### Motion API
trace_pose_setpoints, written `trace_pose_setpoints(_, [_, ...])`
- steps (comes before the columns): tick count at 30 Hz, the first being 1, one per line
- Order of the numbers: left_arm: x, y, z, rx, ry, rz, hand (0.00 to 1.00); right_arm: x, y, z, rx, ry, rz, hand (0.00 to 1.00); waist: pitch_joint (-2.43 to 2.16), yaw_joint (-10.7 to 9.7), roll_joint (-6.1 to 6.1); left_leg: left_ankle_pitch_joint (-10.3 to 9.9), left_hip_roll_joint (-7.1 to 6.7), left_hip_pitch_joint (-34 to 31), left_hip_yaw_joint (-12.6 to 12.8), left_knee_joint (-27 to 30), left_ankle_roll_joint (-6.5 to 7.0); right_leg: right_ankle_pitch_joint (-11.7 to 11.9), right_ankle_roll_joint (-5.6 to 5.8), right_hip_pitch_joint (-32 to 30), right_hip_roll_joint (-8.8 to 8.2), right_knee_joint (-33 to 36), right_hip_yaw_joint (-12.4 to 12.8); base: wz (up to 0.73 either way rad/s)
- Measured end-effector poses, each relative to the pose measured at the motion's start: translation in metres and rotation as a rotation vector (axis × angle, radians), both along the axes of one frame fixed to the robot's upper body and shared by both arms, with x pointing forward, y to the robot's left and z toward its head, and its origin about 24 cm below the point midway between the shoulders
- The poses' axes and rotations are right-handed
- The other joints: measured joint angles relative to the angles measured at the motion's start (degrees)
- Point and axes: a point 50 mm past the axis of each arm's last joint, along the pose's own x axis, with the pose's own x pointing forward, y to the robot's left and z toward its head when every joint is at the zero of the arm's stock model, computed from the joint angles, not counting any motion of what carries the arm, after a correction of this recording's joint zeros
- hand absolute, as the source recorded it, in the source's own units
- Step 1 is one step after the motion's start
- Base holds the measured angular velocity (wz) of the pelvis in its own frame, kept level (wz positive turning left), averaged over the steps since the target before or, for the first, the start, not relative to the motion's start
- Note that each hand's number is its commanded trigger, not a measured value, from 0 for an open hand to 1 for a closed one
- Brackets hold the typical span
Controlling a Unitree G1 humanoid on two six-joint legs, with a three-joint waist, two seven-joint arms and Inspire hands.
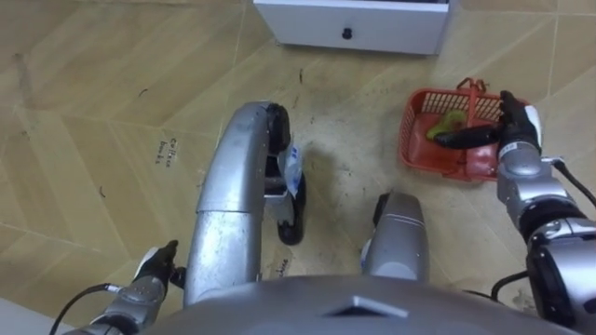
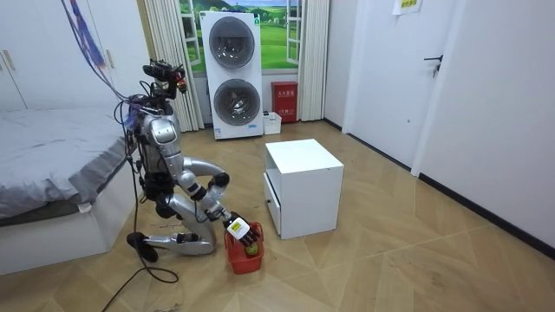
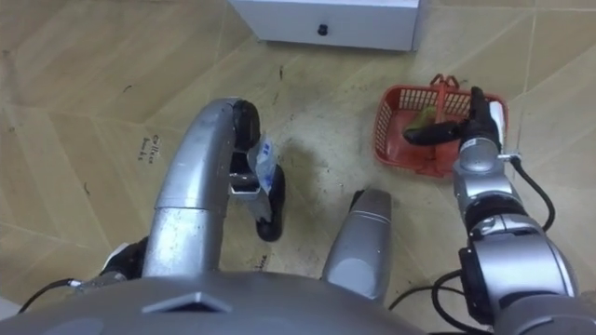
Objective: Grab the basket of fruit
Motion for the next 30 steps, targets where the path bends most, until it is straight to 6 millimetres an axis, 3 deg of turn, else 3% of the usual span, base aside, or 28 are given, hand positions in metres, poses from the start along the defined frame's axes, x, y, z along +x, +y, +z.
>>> trace_pose_setpoints(8, [0.001, -0.002, 0.0, -0.004, 0.003, -0.019, 0.0, -0.002, -0.005, -0.002, 0.073, 0.011, -0.057, 0.0, 0.18, 0.7, 0.25, 0.2, 0.02, -0.2, 0.2, -0.1, 0.16, 0.0, 0.01, 0.0, -0.21, 0.0, -0.4, 0.0])
trace_pose_setpoints(15, [0.003, -0.008, -0.001, -0.035, 0.019, -0.081, 0.0, -0.009, -0.009, -0.006, 0.124, 0.034, -0.088, 0.0, 0.31, 2.7, 0.66, 0.4, -0.04, -0.6, 0.1, -0.1, 0.19, 0.0, 0.03, -0.2, -0.28, 0.0, -0.8, 0.01])
trace_pose_setpoints(16, [0.004, -0.009, -0.001, -0.041, 0.018, -0.087, 0.0, -0.009, -0.008, -0.007, 0.129, 0.036, -0.086, 0.38, 0.31, 2.9, 0.82, 0.5, -0.04, -0.8, 0.1, -0.1, 0.23, 0.0, 0.05, -0.2, -0.29, 0.0, -1.0, 0.08])
trace_pose_setpoints(17, [0.004, -0.01, -0.001, -0.049, 0.02, -0.091, 0.0, -0.009, -0.007, -0.007, 0.136, 0.04, -0.077, 0.57, 0.34, 3.2, 0.9, 0.6, 0.0, -0.9, 0.1, -0.1, 0.26, 0.0, 0.05, -0.3, -0.31, 0.0, -1.3, 0.07])
trace_pose_setpoints(18, [0.004, -0.01, -0.001, -0.052, 0.022, -0.092, 0.0, -0.009, -0.007, -0.007, 0.14, 0.042, -0.07, 1.0, 0.35, 3.3, 0.89, 0.7, 0.0, -0.9, 0.1, -0.1, 0.24, 0.0, 0.05, -0.3, -0.32, 0.0, -1.3, 0.03])
trace_pose_setpoints(30, [0.005, -0.012, -0.002, -0.109, 0.05, -0.106, 0.0, -0.011, -0.012, -0.007, 0.272, 0.026, -0.087, 1.0, 0.48, 5.1, 0.66, 1.1, 0.06, -1.1, 0.1, -1.0, -0.49, 0.0, 0.08, -0.9, -0.29, -0.3, -1.5, 0.02])
